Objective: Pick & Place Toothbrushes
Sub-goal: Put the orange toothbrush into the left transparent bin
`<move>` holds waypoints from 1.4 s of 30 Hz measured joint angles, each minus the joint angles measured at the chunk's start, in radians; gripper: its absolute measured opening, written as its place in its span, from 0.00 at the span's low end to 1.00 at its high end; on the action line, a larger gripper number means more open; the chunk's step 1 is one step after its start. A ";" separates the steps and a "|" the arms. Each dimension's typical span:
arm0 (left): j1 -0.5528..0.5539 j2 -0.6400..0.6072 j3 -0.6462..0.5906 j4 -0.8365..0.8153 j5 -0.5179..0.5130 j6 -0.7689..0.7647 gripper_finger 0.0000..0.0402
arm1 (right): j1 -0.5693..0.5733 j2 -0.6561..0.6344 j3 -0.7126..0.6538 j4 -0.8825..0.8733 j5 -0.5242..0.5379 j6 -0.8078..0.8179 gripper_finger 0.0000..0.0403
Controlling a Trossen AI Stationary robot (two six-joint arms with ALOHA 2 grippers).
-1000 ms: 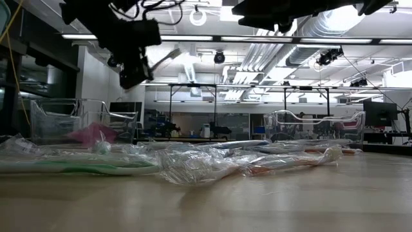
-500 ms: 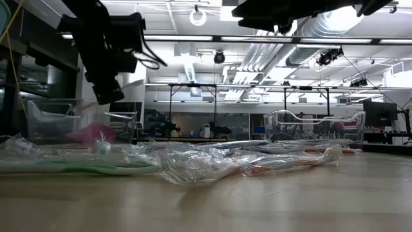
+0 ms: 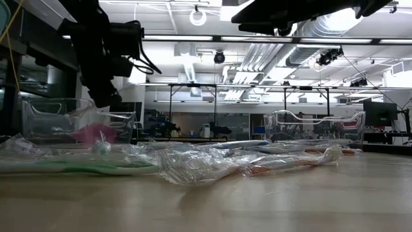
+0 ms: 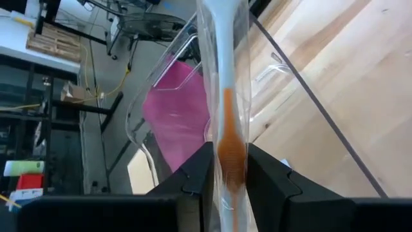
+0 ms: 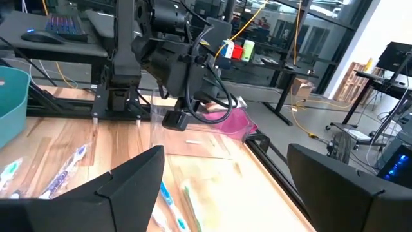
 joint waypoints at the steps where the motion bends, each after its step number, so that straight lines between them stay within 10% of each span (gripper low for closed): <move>1: 0.000 0.000 0.000 -0.001 -0.008 -0.012 0.19 | 0.000 0.000 0.000 0.000 0.000 0.000 0.80; 13: 0.000 0.000 0.000 -0.046 -0.011 -0.073 0.21 | 0.000 0.000 0.000 0.000 0.000 0.000 0.80; 29: 0.000 0.000 0.000 -0.076 -0.037 -0.074 0.58 | 0.000 0.000 0.000 -0.006 0.009 0.000 0.80; 42: -0.062 -0.072 0.000 -0.078 -0.105 -0.050 0.58 | -0.025 0.000 0.000 -0.098 0.393 0.037 0.80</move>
